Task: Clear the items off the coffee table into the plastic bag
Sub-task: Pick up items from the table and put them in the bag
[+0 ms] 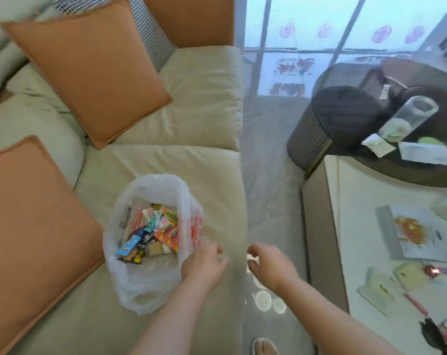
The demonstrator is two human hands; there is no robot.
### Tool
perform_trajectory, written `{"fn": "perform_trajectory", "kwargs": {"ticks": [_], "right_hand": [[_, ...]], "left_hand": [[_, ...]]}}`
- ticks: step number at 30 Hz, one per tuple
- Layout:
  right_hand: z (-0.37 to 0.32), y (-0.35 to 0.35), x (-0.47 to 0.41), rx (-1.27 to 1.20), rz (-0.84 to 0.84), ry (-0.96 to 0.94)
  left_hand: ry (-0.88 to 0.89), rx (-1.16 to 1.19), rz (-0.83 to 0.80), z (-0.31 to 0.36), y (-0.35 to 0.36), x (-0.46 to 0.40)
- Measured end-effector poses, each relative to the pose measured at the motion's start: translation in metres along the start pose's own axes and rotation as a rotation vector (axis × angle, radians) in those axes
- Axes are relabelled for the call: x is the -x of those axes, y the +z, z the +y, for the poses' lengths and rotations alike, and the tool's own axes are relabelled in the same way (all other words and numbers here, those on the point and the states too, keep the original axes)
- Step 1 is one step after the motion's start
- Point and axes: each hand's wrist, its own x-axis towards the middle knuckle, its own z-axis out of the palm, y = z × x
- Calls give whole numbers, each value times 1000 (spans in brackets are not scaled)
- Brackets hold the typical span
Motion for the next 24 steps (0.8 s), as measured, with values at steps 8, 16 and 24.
{"fn": "perform_trajectory", "kwargs": {"ticks": [8, 16, 24], "right_hand": [[108, -2, 103, -104, 196, 283], [218, 15, 209, -200, 305, 524], [329, 46, 311, -357, 352, 765]], "left_hand": [[334, -294, -193, 87, 70, 51], [606, -533, -329, 172, 147, 117], [721, -653, -443, 245, 245, 185]]}}
